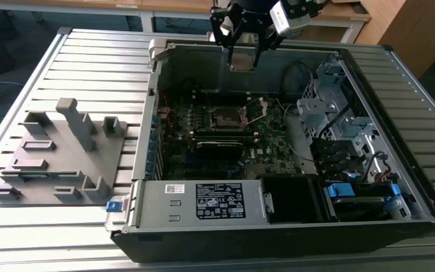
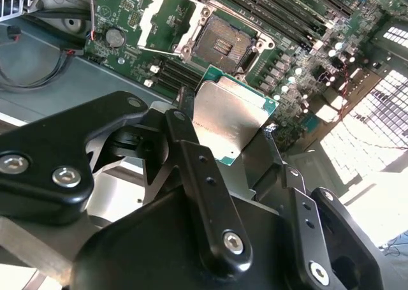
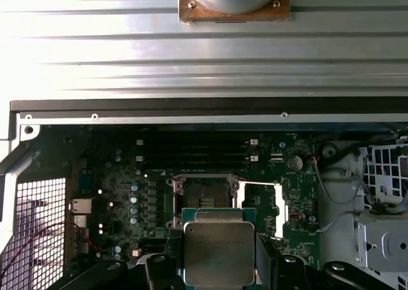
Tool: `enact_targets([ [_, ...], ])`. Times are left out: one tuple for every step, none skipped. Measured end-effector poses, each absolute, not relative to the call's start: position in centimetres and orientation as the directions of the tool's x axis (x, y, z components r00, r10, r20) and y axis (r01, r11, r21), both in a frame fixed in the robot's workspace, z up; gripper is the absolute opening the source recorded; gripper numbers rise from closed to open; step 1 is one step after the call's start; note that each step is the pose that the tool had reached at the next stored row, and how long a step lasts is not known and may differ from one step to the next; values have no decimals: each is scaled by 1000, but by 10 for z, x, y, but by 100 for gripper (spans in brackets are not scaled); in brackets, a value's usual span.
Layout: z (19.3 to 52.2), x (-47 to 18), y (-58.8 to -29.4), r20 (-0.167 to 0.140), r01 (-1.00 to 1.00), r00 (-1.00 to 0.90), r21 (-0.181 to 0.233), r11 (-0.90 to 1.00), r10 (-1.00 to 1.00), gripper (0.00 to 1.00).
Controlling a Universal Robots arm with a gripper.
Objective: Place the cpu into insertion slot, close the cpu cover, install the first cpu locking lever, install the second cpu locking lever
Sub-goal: 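Place the cpu into insertion slot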
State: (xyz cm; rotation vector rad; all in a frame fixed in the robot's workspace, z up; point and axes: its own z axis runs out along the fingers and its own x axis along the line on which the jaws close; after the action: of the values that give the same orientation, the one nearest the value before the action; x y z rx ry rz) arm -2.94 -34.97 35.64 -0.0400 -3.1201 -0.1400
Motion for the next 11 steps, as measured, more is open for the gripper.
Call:
enact_targets([
  [356, -29, -350, 19, 26, -1000, 89, 996, 25, 54],
  [356, -29, -350, 19, 26, -1000, 89, 996, 25, 54],
  [356, -29, -350, 19, 26, -1000, 89, 996, 25, 54],
  [356, -29, -350, 19, 26, -1000, 89, 996, 25, 54],
  [356, -29, -350, 19, 26, -1000, 89, 996, 25, 54],
  [356, -29, -350, 19, 26, -1000, 89, 996, 25, 54],
  [356, -29, -350, 19, 26, -1000, 89, 996, 25, 54],
  [356, -29, -350, 19, 26, -1000, 89, 996, 25, 54],
  [356, -29, -350, 19, 26, -1000, 89, 996, 25, 54],
  [355, -29, -350, 19, 26, -1000, 90, 996, 25, 54],
  [355, -29, -350, 19, 26, -1000, 90, 996, 25, 54],
])
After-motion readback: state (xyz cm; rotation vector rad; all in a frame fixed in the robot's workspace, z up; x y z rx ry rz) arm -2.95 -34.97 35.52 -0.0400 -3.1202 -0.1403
